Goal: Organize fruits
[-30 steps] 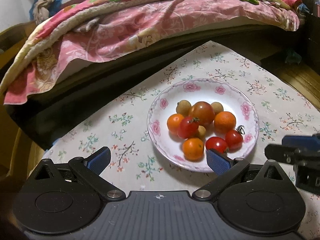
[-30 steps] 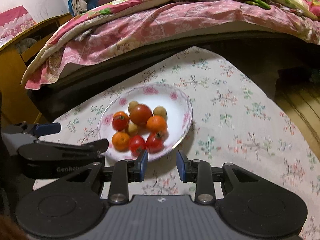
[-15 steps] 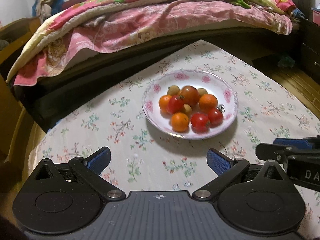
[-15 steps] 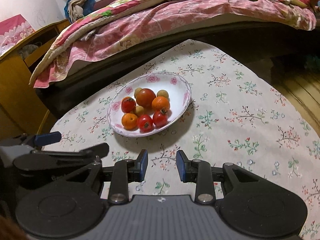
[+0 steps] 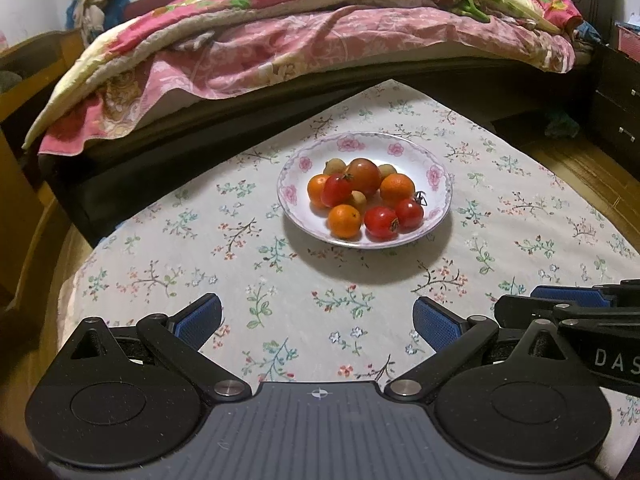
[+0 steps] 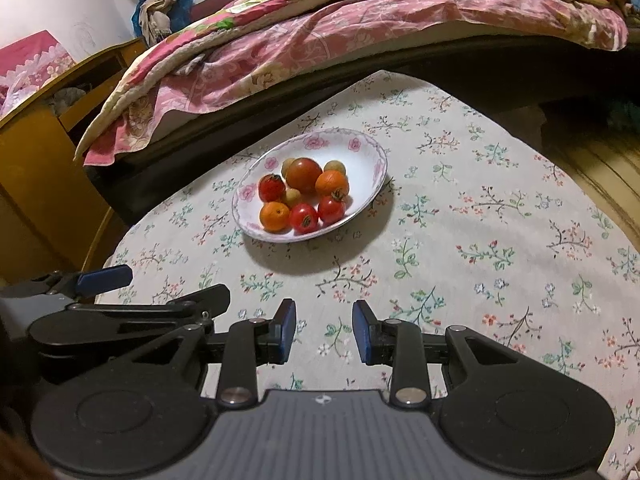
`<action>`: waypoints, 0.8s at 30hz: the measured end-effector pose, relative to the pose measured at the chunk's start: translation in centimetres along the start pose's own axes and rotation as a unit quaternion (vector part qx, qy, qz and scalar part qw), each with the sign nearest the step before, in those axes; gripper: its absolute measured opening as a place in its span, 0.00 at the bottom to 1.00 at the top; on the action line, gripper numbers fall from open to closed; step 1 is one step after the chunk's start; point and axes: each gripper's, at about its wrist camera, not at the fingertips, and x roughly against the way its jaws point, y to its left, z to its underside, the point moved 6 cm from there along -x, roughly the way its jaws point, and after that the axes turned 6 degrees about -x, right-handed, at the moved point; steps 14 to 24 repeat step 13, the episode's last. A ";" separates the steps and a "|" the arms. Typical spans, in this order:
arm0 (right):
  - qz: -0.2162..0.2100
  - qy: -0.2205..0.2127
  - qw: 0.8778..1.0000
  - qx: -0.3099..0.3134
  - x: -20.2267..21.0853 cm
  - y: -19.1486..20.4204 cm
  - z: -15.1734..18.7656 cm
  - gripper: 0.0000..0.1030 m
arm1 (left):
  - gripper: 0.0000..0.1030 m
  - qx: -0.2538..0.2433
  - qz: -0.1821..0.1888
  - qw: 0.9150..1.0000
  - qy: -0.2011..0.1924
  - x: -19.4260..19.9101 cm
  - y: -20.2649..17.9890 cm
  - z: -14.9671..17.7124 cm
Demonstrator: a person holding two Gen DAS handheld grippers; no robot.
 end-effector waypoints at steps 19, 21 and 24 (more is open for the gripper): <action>0.002 0.010 1.000 0.004 0.5 0.2 1.6 0.33 | 1.00 0.002 -0.011 1.000 -0.002 1.0 -0.2 1.4; 0.002 0.010 1.000 0.004 0.5 0.2 1.6 0.33 | 1.00 0.002 -0.011 1.000 -0.002 1.0 -0.2 1.4; 0.002 0.010 1.000 0.004 0.5 0.2 1.6 0.33 | 1.00 0.002 -0.011 1.000 -0.002 1.0 -0.2 1.4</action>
